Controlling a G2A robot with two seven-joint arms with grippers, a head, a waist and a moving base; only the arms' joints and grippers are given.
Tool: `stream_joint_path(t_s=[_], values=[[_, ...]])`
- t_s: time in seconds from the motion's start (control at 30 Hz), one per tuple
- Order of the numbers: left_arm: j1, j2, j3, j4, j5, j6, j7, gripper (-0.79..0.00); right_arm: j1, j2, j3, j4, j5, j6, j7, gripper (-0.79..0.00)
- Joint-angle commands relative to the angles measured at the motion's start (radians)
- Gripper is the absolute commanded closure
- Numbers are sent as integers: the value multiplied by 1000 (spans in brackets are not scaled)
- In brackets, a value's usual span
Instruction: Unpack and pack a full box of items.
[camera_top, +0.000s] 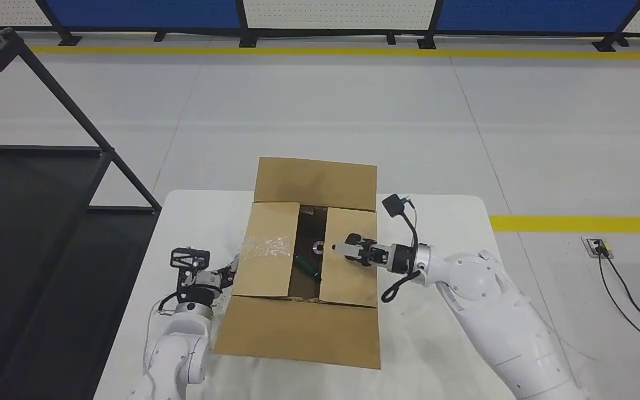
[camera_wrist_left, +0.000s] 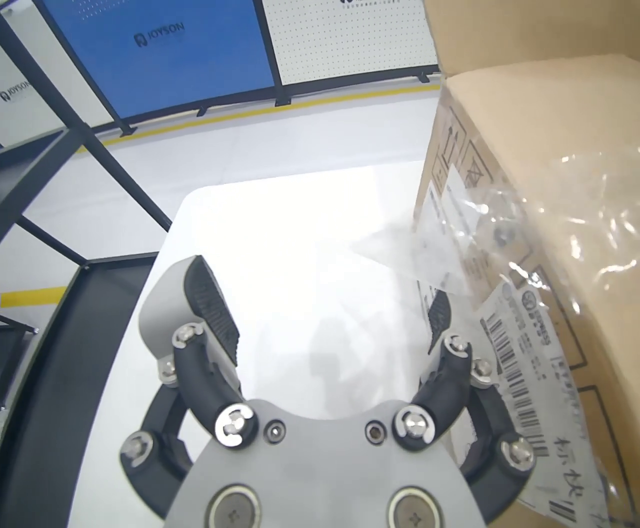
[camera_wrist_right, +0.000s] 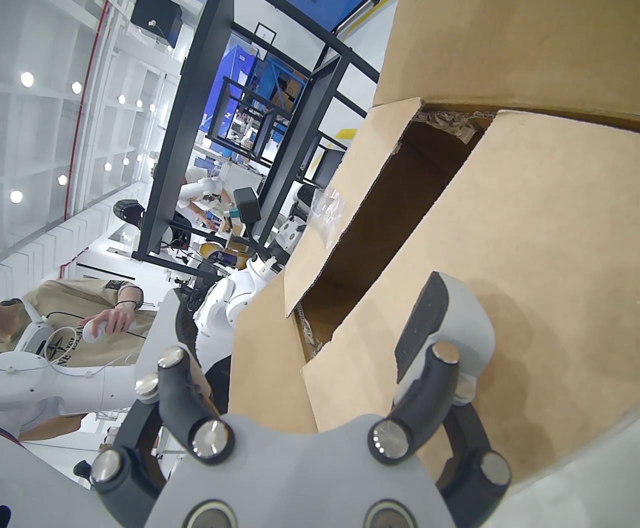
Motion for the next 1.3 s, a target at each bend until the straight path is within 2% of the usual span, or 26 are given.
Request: stream_joint_path(t_s=[0.0, 0.27, 0.53, 0.97, 1.27], values=[[6, -1, -1, 2, -5, 1, 8, -785, -1, 0, 1, 2, 1, 0, 0, -785], [31, -5, -31, -1, -53, 25, 36, -785, 6, -2, -5, 8, 3, 2, 1, -785], [75, -3, -75, -25, -84, 4, 40, -785, 13, -5, -12, 11, 2, 1, 0, -785], [126, 0, -131, 0, -107, -8, 41, -785, -8, -2, -3, 3, -1, -3, -6, -785], [138, 7, -90, -1, 44, -88, 66, -785, -18, -2, -4, -12, -6, -3, -7, -785]])
